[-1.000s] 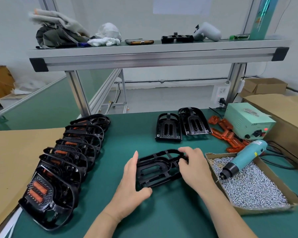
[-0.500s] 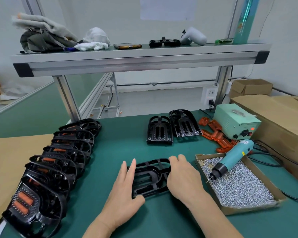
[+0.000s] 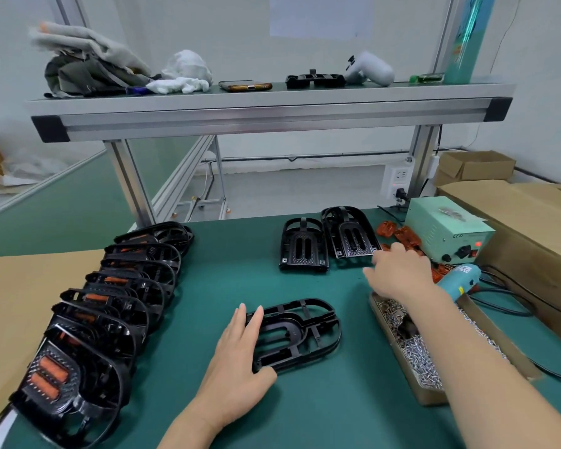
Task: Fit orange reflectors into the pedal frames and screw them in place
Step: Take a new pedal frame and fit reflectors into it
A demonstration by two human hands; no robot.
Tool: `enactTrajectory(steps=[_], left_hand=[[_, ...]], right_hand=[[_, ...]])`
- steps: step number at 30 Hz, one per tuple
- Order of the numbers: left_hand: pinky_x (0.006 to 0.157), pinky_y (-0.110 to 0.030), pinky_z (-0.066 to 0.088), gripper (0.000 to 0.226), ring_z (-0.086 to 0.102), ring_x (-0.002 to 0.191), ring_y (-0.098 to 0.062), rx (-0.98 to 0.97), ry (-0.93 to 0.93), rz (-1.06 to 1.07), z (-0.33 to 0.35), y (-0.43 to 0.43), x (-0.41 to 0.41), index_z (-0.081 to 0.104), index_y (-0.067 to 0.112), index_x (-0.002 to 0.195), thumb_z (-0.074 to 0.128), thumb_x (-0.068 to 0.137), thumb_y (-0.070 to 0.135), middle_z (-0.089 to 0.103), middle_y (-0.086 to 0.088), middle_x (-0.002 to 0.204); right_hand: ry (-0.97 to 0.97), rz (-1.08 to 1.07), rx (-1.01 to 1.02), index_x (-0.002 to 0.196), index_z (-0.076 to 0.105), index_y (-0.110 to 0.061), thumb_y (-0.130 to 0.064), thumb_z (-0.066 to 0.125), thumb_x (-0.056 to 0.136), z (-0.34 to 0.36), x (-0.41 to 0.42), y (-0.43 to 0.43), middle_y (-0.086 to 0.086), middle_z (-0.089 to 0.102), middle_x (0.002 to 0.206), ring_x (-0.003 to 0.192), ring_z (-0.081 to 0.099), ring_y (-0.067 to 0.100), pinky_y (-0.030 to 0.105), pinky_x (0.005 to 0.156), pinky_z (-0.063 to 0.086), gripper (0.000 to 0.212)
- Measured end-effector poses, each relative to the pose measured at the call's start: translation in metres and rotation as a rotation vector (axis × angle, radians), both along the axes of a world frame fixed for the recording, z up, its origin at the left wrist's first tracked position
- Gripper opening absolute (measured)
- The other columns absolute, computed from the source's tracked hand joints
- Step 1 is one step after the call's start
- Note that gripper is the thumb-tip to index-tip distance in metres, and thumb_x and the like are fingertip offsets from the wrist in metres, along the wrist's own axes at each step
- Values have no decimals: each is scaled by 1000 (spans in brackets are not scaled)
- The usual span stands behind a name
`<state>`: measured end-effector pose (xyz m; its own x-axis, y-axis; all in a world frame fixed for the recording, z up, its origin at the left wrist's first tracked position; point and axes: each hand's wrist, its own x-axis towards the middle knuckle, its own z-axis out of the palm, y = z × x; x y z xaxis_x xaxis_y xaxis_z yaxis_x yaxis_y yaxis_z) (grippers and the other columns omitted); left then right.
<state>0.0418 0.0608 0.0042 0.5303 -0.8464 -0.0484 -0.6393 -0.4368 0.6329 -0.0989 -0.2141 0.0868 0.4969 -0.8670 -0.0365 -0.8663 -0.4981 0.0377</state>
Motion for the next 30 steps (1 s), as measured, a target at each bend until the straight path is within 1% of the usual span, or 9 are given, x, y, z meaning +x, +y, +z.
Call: enactTrajectory(steps=[3,6,12,16,20,22,25,28,30], left_hand=[[124,-35,11,93,-11,152,-8,11,-1,-5,1,0,0,9,38,158,41,71,36,-18,16,163],[124,-36,11,92,-10,152,-9,12,0,-9,0,1,1,12,37,157,41,70,37,-17,17,163],[124,-37,10,91,-11,153,-12,8,18,-23,-1,1,2,14,42,155,42,69,36,-15,21,163],[124,-38,10,91,-13,152,-14,1,48,-30,-1,2,2,15,45,155,40,67,41,-13,26,161],[124,-38,10,89,-13,150,-8,-24,57,-35,-3,2,3,17,48,153,42,69,63,-12,31,159],[123,-38,11,88,-12,147,-3,-30,37,-33,-5,2,4,17,49,152,44,72,74,-11,32,159],[123,-36,11,88,-11,149,-5,-26,2,-30,-7,2,3,17,48,152,44,72,75,-10,31,159],[123,-35,11,88,-10,151,-8,-31,4,-28,-7,1,3,18,48,152,45,71,72,-9,31,159],[123,-35,11,87,-8,152,-9,-36,6,-28,-7,1,3,21,48,151,45,70,71,-5,30,160]], right_hand=[[181,-56,18,143,51,-24,-59,26,100,-3,-4,-27,10,41,148,131,45,33,46,105,33,61],[278,-100,24,147,48,-25,-64,18,99,-6,-10,-43,9,37,152,132,46,30,45,105,30,69],[261,-150,23,150,43,-20,-58,16,101,-12,-14,-53,8,36,156,133,49,27,47,109,26,67],[233,-143,13,149,44,-18,-53,19,103,-17,-13,-58,9,39,152,130,50,27,47,108,29,63],[169,-148,-23,144,49,-15,-52,31,103,-18,-12,-63,10,47,142,125,53,31,45,102,38,58],[110,-140,-59,135,56,-11,-40,44,101,-14,-11,-64,11,55,131,117,57,32,44,97,44,46],[54,-143,-57,117,64,-6,-13,53,90,-10,-10,-65,13,63,112,96,59,32,41,85,50,30],[-11,-124,-70,107,66,-5,-8,55,86,-9,-12,-68,12,59,93,82,55,31,36,73,49,23],[-76,-103,-76,100,63,-5,-9,57,86,-7,-12,-70,14,62,95,81,52,31,34,70,46,16]])
